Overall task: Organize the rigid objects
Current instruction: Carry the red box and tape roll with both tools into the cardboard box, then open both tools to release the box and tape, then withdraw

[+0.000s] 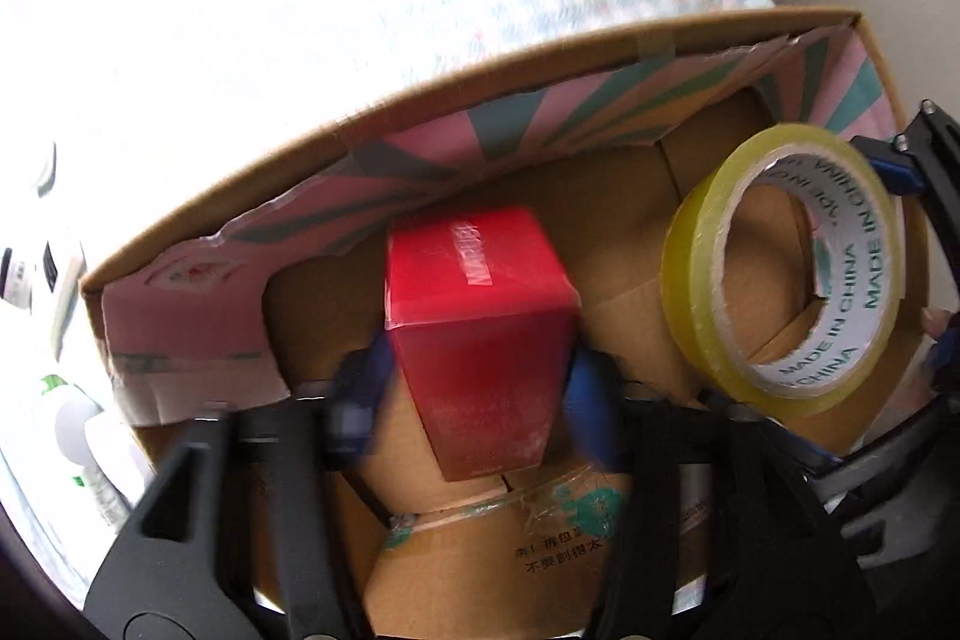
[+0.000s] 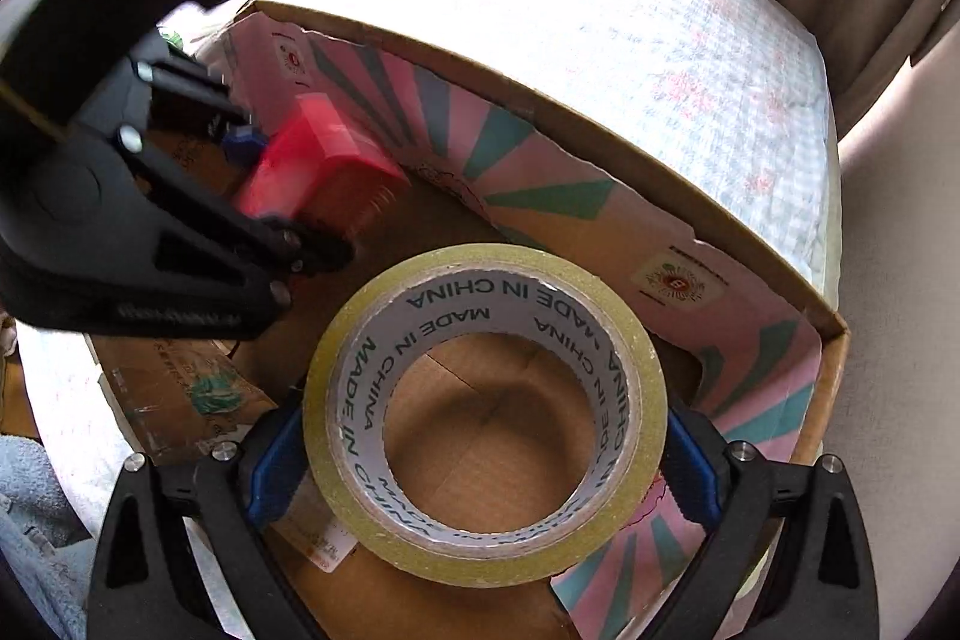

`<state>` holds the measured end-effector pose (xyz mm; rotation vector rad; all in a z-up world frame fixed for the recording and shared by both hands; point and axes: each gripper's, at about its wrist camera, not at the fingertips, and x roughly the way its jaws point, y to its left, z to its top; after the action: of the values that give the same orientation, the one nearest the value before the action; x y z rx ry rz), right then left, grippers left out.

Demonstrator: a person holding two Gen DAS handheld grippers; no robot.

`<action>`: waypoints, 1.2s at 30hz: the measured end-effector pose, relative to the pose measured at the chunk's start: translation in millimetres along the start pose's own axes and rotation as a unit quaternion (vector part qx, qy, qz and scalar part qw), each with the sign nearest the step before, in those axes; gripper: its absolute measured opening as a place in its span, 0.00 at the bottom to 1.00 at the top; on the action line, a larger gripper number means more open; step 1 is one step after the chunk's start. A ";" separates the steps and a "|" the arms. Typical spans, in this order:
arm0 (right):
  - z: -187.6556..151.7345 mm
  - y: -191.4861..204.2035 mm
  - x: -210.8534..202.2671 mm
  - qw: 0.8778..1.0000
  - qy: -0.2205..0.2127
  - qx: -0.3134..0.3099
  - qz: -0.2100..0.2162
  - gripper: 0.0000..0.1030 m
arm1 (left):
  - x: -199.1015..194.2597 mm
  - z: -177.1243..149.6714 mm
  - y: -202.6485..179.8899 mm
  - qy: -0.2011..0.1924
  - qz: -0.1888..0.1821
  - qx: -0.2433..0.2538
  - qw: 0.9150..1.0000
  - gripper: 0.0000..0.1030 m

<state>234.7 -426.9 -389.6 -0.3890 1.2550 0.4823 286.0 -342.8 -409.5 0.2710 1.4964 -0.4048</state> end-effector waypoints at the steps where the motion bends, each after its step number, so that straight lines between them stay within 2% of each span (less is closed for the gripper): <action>1: -1.1 0.7 -3.9 1.000 -0.008 -0.006 -0.002 1.00 | -6.0 -1.3 0.8 -0.010 -0.002 0.002 1.000 0.99; 4: -7.1 2.3 -17.4 0.999 -0.046 -0.012 0.012 1.00 | -16.6 -5.8 4.7 -0.022 -0.004 0.011 1.000 1.00; 9: -7.1 5.1 -27.2 0.999 -0.032 -0.034 -0.028 1.00 | -23.5 -22.9 18.3 -0.019 0.002 0.002 1.000 1.00; 12: -6.9 5.9 -36.8 0.999 -0.016 -0.019 -0.040 1.00 | -33.8 -27.2 20.4 -0.027 0.005 -0.005 1.000 1.00; 14: -6.6 3.1 -47.2 0.999 -0.028 -0.004 -0.035 1.00 | -42.7 -28.9 21.1 -0.034 0.006 -0.009 0.999 1.00; 19: -2.7 3.9 -71.0 0.998 -0.044 0.025 -0.032 1.00 | -80.8 -35.9 10.5 -0.055 0.007 -0.007 0.998 1.00; 26: -1.3 5.5 -113.1 0.997 -0.066 0.030 -0.030 1.00 | -132.5 -43.7 3.5 -0.101 0.009 -0.008 0.995 1.00; 36: 23.1 50.2 -169.2 0.996 -0.092 0.011 -0.018 1.00 | -219.1 -107.5 28.5 -0.162 0.020 -0.051 0.985 1.00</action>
<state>186.1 -395.1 -221.2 -0.3403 1.0720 0.4640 194.7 -251.8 -200.3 0.1454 1.1861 -0.3219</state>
